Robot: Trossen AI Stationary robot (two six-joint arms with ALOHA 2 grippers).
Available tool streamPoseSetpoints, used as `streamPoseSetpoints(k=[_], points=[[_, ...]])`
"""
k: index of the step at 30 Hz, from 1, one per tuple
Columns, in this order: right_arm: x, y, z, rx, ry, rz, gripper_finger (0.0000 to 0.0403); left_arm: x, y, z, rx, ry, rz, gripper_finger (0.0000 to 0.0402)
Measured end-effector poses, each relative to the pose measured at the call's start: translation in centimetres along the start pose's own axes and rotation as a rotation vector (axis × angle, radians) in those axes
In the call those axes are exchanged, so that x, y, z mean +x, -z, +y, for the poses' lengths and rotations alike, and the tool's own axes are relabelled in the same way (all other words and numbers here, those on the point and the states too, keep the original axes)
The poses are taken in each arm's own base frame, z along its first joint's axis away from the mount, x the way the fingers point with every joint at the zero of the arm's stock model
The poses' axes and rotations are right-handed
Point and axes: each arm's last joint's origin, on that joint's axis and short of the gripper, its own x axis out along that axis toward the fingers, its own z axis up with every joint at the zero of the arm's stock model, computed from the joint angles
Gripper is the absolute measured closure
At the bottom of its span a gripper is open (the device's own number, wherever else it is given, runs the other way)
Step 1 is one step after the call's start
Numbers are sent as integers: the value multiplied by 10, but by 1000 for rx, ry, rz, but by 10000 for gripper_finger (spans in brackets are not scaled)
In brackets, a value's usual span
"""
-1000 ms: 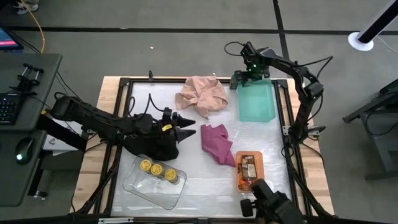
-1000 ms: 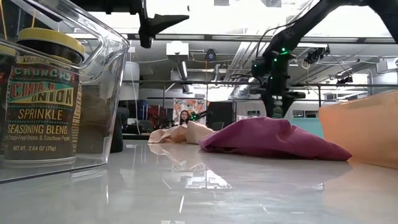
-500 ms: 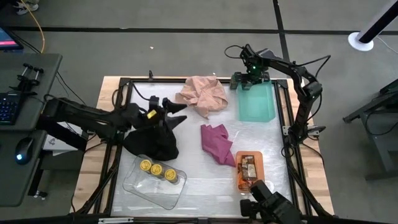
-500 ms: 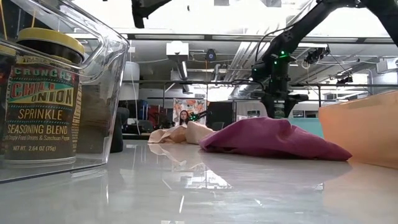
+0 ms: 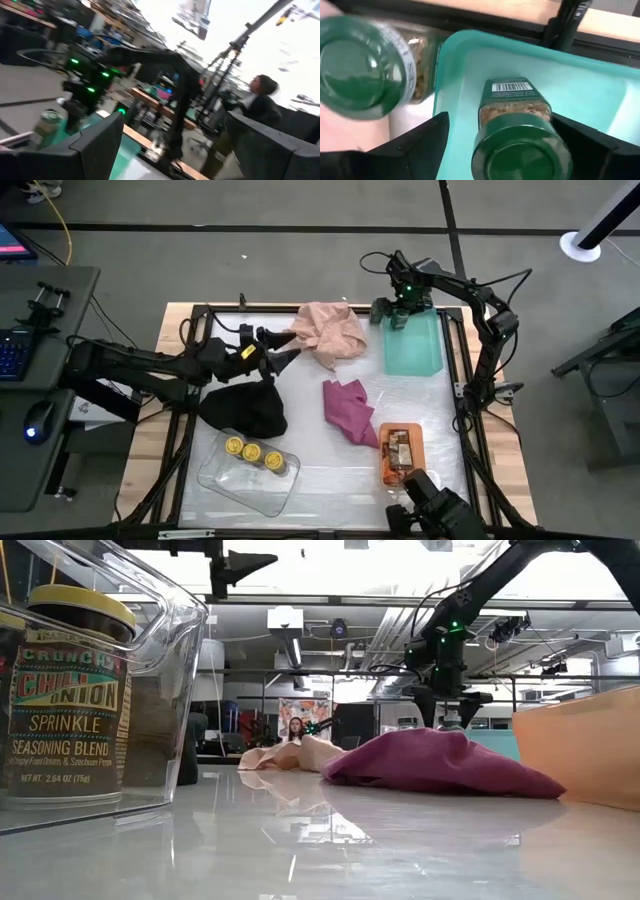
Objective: Sort spices by type
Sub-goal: Put the bottom green seasoning bottle into the green bin, then put the green seasoning bottle into the green bin
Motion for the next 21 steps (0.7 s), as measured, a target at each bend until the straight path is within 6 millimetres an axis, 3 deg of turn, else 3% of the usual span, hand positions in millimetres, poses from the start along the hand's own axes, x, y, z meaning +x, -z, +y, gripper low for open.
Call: streamPoseSetpoints(k=[7,16,21], points=[[-10,4,-2,-186,-7,57,81,3,-7,12,-16,-95,-58,71],[-76,1,-11,-207,-22,-115,81,6,-16,31,34,-156,-90,71],[-100,-5,2,-175,-230,-243,80,8,-22,42,62,-116,-66,71]])
